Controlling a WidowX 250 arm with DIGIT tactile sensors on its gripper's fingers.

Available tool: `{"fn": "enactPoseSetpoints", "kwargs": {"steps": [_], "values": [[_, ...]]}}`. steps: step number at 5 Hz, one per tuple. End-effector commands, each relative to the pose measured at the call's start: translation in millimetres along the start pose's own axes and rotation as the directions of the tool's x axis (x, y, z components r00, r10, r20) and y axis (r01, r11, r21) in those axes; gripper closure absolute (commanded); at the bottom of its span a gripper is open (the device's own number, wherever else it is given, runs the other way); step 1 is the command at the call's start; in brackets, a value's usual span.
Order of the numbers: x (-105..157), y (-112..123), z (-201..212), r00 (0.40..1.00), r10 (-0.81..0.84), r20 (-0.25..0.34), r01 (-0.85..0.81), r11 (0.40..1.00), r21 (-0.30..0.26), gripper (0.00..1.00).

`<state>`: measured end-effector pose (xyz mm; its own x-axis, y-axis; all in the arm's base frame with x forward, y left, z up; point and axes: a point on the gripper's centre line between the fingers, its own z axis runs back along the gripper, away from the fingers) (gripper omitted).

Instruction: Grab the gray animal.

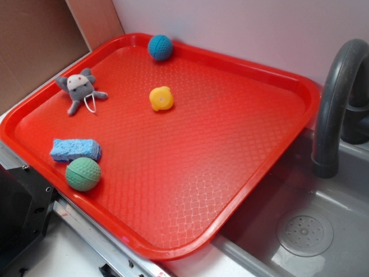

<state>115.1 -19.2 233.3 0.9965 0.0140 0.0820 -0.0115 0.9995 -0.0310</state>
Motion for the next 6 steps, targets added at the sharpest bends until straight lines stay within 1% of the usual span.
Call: {"fn": "enactPoseSetpoints", "kwargs": {"steps": [1,2,3,4,5,6], "values": [[0,0,0,1.0,0.0,0.0,0.0,1.0,0.0,0.0],[12,25,-12,0.967,0.243,0.072,-0.245,0.97,0.01,0.0],[29,46,-31,0.873,0.472,0.123,-0.476,0.88,0.005,0.0],[45,63,-55,0.726,0.652,0.217,-0.675,0.736,0.045,0.0],[54,83,-78,0.535,0.797,0.282,-0.836,0.548,0.039,0.0],[68,101,-100,0.436,0.834,0.338,-0.897,0.432,0.093,0.0]]}}
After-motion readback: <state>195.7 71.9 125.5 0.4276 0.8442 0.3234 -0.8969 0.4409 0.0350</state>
